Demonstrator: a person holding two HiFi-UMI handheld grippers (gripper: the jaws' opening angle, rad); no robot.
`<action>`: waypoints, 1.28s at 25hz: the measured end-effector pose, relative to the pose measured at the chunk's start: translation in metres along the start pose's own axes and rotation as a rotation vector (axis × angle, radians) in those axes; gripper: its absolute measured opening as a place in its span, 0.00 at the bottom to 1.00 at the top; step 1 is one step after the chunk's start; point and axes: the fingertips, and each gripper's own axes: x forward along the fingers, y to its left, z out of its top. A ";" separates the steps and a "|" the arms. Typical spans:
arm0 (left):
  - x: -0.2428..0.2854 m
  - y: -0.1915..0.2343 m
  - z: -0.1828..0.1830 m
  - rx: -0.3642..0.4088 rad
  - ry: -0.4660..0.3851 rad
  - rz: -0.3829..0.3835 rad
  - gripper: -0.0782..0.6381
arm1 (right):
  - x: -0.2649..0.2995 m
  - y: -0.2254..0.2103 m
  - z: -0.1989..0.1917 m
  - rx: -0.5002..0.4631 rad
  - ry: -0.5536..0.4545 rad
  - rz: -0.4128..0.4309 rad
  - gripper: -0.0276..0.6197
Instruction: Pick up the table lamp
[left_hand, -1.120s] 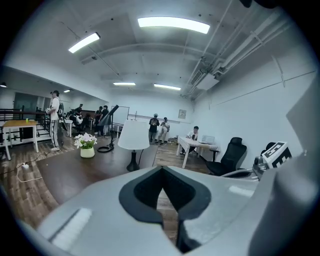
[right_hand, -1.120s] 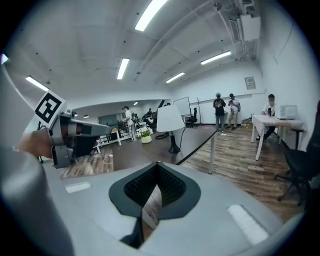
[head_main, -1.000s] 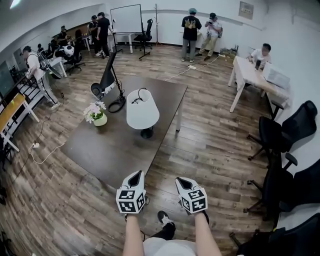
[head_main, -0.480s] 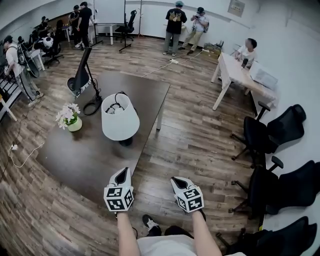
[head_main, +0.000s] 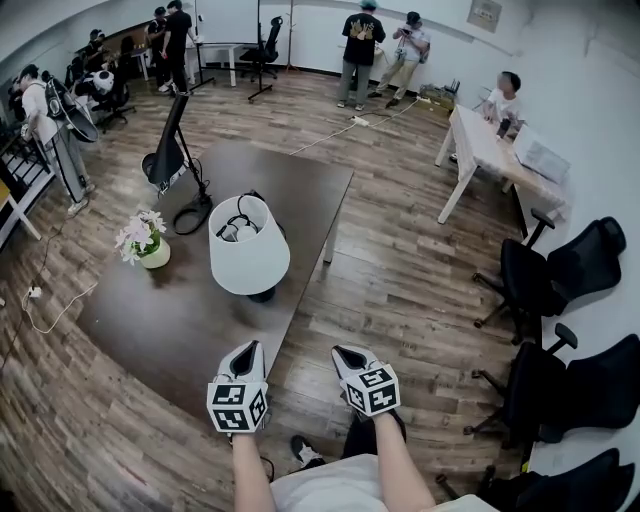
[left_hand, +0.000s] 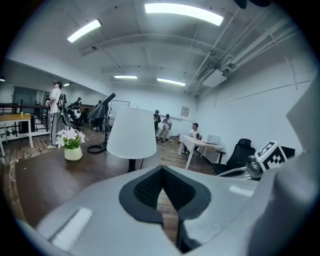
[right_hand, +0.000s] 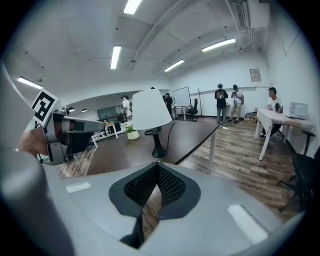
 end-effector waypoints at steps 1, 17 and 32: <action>0.001 0.005 0.000 0.004 0.007 0.010 0.11 | 0.010 0.003 0.003 0.000 0.002 0.018 0.08; 0.070 0.017 0.053 0.056 -0.018 0.205 0.11 | 0.136 -0.007 0.098 -0.208 0.036 0.314 0.08; 0.118 0.012 0.074 -0.046 -0.017 0.445 0.11 | 0.190 -0.070 0.103 -0.289 0.108 0.519 0.08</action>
